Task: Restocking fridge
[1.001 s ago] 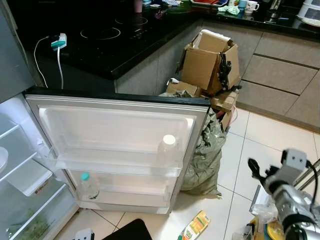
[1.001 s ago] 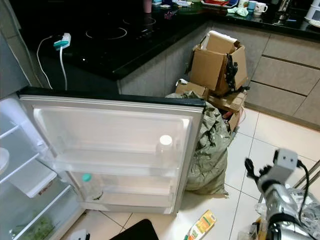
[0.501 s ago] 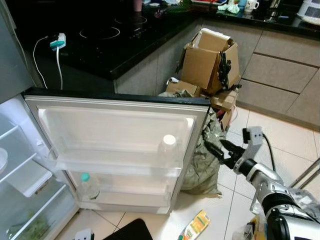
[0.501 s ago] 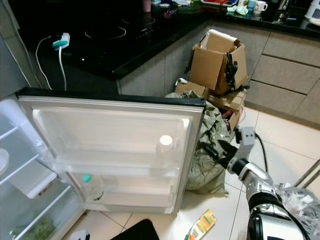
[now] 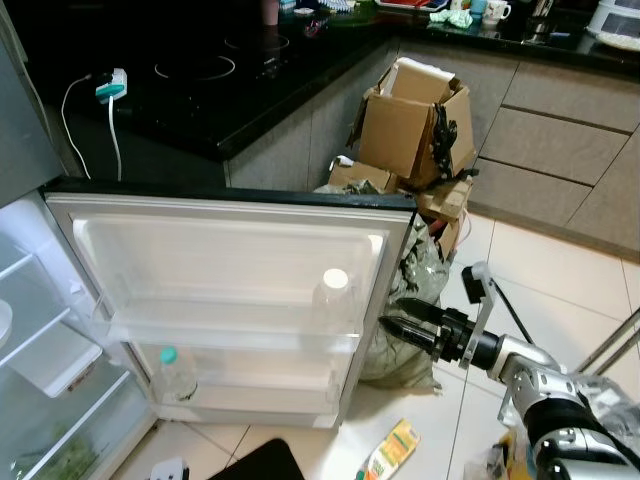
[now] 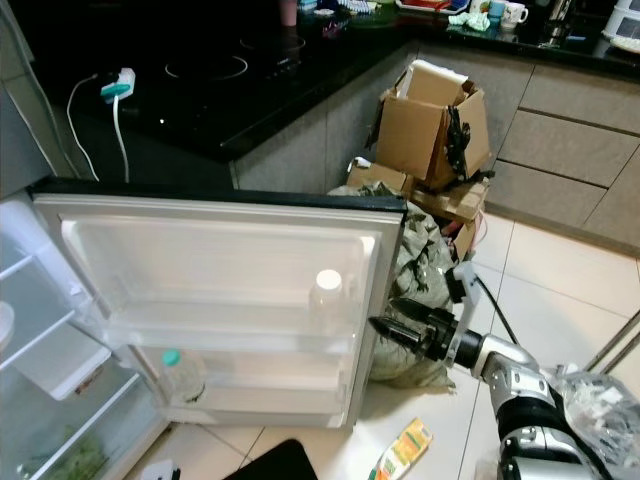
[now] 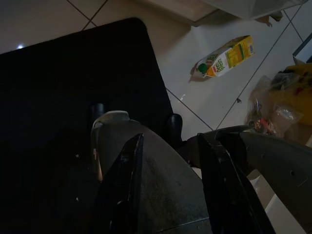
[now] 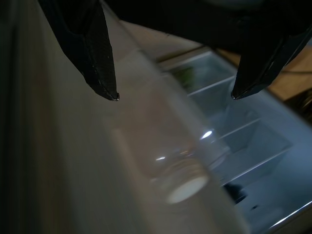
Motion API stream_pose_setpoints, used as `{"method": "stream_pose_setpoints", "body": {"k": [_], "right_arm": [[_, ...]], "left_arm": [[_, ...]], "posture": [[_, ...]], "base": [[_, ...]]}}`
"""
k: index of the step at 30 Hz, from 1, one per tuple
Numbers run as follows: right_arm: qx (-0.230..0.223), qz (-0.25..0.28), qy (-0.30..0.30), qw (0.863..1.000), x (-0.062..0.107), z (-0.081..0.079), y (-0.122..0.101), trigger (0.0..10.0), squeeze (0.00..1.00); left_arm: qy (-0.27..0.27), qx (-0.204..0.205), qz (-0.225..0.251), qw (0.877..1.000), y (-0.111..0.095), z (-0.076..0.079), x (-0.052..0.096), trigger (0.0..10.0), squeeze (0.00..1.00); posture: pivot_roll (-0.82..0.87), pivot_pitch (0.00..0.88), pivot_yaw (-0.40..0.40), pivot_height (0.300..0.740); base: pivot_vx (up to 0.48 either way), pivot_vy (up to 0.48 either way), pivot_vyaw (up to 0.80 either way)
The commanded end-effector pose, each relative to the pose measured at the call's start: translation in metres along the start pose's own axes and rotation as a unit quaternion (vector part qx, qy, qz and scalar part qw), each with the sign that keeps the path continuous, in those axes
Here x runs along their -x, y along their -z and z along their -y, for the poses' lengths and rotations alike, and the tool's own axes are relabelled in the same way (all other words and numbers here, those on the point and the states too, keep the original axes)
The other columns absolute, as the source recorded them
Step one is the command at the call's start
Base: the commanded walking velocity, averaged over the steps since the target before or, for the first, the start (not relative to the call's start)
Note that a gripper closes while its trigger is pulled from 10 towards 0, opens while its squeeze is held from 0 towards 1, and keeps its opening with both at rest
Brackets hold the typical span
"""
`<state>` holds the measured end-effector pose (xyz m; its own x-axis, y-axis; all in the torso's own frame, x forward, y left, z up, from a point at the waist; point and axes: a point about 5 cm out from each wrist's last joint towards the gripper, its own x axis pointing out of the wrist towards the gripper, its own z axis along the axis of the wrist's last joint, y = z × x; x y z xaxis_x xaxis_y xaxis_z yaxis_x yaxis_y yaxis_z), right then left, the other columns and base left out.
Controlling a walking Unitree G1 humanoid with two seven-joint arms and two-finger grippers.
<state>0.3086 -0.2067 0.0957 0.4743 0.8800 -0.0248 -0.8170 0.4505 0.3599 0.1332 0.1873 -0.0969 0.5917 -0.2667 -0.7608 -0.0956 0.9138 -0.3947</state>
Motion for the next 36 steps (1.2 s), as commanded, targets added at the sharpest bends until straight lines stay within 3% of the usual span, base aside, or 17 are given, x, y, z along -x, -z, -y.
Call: {"method": "stream_pose_setpoints", "body": {"k": [1, 13, 20, 24, 26, 27, 28, 29, 33, 34, 36], "right_arm": [[-0.003, -0.005, -0.026, 1.0, -0.001, -0.005, 0.001, 10.0, 0.0], [-0.051, -0.06, -0.12, 0.99, -0.002, -0.033, 0.021, 10.0, 0.0], [-0.063, -0.074, -0.121, 0.988, -0.002, -0.037, 0.03, 10.0, 0.0], [-0.054, -0.076, -0.075, 0.993, -0.001, -0.03, 0.033, 10.0, 0.0], [-0.054, -0.068, -0.009, 0.996, 0.007, -0.017, 0.033, 10.0, 0.0], [-0.059, -0.071, 0.048, 0.995, 0.02, -0.007, 0.035, 10.0, 0.0], [-0.059, -0.071, 0.048, 0.995, 0.02, -0.007, 0.035, 10.0, 0.0], [-0.057, -0.091, 0.083, 0.991, 0.034, -0.002, 0.04, 10.0, 0.0], [-0.043, -0.116, 0.12, 0.985, 0.045, 0.002, 0.045, 10.0, 0.0], [-0.03, -0.132, 0.185, 0.973, 0.058, 0.011, 0.047, 10.0, 0.0], [-0.024, -0.135, 0.208, 0.968, 0.062, 0.014, 0.047, 10.0, 0.0]], "left_arm": [[-0.006, 0.006, -0.027, 1.0, 0.014, -0.003, 0.004, 10.0, 0.0], [-0.004, 0.002, -0.029, 1.0, 0.014, -0.001, 0.003, 10.0, 0.0], [-0.005, 0.004, -0.029, 1.0, 0.015, -0.001, 0.003, 10.0, 0.0], [-0.005, 0.005, -0.03, 1.0, 0.016, -0.001, 0.003, 10.0, 0.0], [-0.006, 0.005, -0.031, 0.999, 0.016, -0.001, 0.003, 10.0, 0.0], [-0.006, 0.005, -0.031, 0.999, 0.017, -0.001, 0.003, 10.0, 0.0], [-0.006, 0.005, -0.031, 0.999, 0.017, -0.001, 0.003, 10.0, 0.0], [-0.005, 0.001, -0.031, 0.999, 0.016, -0.001, 0.003, 10.0, 0.0], [-0.003, 0.003, -0.029, 1.0, 0.016, -0.001, 0.004, 10.0, 0.0], [0.0, -0.003, -0.03, 1.0, 0.016, -0.001, 0.004, 10.0, 0.0], [0.001, -0.004, -0.03, 1.0, 0.015, -0.001, 0.004, 10.0, 0.0]], "posture": [[-0.06, 0.04, -0.033, 0.74], [-0.06, 0.035, -0.038, 0.74], [-0.06, 0.039, -0.039, 0.74], [-0.06, 0.041, -0.04, 0.74], [-0.05, 0.041, -0.041, 0.74], [-0.05, 0.042, -0.041, 0.74], [-0.05, 0.042, -0.041, 0.74], [-0.05, 0.042, -0.041, 0.74], [-0.06, 0.043, -0.039, 0.74], [-0.06, 0.043, -0.038, 0.74], [-0.06, 0.043, -0.038, 0.74]], "base": [[0.0, 0.0, 0.0], [0.0, 0.0, 0.0], [0.0, 0.0, 0.0], [0.0, 0.0, 0.0], [0.0, 0.0, 0.0], [0.0, 0.0, 0.0], [0.0, 0.0, 0.0], [0.0, 0.0, 0.0], [0.0, 0.0, 0.0], [0.0, 0.0, 0.0], [0.0, 0.0, 0.0]]}}
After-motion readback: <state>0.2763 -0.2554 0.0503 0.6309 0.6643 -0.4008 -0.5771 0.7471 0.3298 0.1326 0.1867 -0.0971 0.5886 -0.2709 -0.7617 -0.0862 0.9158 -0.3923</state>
